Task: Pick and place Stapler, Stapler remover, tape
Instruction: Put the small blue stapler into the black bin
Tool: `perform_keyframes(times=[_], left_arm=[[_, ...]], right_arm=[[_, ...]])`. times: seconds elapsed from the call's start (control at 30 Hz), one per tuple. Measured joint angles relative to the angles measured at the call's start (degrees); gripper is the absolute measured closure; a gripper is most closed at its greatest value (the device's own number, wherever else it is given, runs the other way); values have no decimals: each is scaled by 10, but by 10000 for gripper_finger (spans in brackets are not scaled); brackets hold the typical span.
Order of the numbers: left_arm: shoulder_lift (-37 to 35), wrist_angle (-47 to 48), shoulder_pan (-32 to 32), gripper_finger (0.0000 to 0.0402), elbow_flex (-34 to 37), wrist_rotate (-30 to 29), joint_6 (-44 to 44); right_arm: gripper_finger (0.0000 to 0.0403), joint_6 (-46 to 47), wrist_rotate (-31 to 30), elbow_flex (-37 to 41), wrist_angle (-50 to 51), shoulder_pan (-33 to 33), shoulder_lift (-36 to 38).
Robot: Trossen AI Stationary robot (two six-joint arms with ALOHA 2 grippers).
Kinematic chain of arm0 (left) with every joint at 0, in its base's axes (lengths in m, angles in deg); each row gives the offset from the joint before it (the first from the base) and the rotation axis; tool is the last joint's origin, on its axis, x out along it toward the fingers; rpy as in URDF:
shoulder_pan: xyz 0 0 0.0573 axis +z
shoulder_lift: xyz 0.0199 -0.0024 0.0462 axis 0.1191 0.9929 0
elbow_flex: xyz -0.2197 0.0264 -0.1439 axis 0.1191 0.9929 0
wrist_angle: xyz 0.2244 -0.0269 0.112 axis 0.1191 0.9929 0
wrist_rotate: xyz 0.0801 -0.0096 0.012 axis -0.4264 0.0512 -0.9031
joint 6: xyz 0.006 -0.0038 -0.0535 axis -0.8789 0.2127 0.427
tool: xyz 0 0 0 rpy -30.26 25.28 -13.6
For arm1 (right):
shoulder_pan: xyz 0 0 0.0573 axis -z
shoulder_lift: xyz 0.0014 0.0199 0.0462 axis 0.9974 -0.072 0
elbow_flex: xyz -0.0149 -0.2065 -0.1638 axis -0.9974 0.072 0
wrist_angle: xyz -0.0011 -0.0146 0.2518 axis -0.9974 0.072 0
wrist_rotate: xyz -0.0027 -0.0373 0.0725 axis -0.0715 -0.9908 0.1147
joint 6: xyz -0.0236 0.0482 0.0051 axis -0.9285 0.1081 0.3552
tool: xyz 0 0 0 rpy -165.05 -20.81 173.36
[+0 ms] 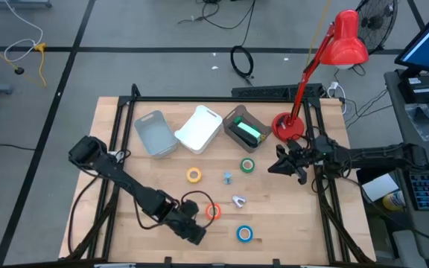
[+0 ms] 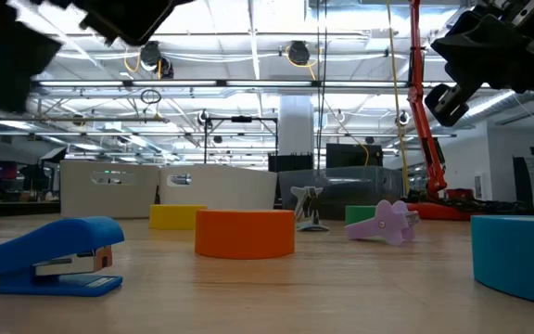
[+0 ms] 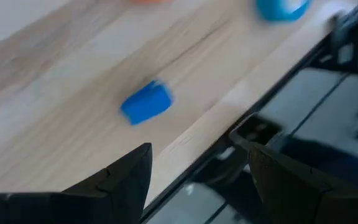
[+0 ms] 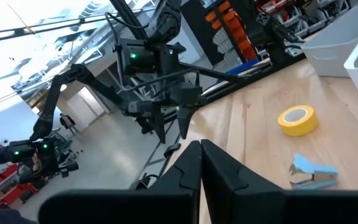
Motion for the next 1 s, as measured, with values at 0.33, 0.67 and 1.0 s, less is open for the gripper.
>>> perform_keyframes(times=[0.33, 0.67, 1.0], left_arm=[[0, 96, -5, 133, 0, 10, -82], [0, 73, -6, 133, 0, -86, -455], [0, 25, -36, 134, 0, -120, -579]], right_arm=[[402, -5, -1, 0, 12, 0, -2], [402, -1, -17, 0, 25, 2, -2], [401, 1, -35, 0, 29, 2, -2]])
